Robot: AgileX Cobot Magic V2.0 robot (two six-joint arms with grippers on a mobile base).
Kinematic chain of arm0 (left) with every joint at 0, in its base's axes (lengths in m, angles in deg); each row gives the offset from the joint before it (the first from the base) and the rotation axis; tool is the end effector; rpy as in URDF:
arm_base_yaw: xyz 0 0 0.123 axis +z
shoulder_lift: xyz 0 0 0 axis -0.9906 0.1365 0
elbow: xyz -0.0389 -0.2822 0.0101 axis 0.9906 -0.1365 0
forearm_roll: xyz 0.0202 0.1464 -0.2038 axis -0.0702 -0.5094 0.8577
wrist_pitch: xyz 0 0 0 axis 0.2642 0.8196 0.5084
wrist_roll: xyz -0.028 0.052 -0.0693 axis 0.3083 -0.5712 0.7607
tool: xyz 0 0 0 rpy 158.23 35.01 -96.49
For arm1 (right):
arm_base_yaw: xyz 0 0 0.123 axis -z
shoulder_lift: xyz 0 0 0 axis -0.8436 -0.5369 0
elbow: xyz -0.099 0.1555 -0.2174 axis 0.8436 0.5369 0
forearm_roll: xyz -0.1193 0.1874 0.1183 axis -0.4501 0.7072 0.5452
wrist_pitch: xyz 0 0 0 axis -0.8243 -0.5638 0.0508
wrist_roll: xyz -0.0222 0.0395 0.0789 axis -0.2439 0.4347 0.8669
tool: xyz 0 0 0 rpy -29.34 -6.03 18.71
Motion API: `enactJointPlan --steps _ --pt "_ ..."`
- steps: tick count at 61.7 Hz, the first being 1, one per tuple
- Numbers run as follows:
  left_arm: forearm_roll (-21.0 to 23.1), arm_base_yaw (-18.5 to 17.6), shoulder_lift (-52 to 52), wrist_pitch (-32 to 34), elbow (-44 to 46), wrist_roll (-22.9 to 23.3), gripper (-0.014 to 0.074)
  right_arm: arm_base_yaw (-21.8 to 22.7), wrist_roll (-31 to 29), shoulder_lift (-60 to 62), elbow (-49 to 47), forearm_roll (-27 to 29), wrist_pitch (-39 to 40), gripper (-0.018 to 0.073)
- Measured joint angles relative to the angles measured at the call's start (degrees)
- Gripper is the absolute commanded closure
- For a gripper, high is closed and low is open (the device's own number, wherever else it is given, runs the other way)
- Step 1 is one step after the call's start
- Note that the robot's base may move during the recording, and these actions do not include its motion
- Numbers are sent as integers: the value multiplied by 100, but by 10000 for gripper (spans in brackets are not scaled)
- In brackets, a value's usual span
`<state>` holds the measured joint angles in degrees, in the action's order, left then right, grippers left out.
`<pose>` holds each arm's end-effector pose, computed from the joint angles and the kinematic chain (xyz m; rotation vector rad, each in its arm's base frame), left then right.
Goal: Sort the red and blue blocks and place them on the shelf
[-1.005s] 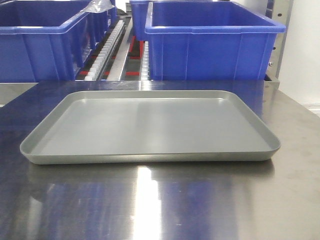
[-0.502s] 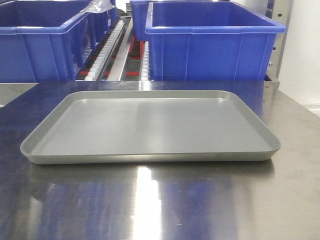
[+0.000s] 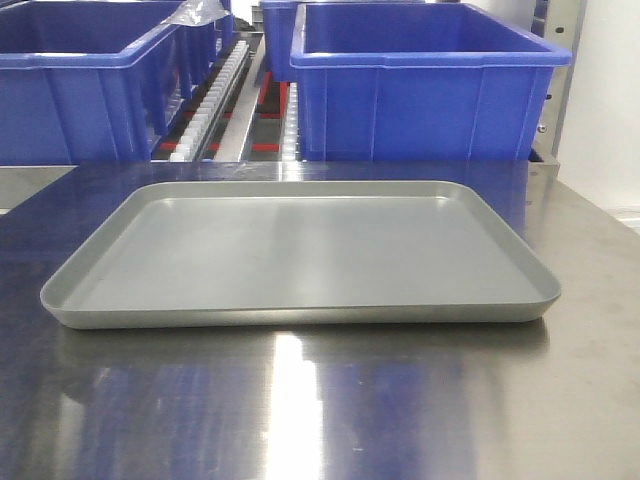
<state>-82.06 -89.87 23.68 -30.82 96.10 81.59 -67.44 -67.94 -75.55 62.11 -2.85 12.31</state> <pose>0.0721 -0.0096 0.3344 0.0793 1.4763 -0.1287 0.0767 0.0136 0.3006 -0.0789 1.6691 0.1946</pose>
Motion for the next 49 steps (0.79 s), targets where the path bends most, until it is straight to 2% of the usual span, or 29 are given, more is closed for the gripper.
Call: enactJointPlan --steps 49 --pt "-10 0 0 0 -22 0 472 0 0 0 0 0 0 182"
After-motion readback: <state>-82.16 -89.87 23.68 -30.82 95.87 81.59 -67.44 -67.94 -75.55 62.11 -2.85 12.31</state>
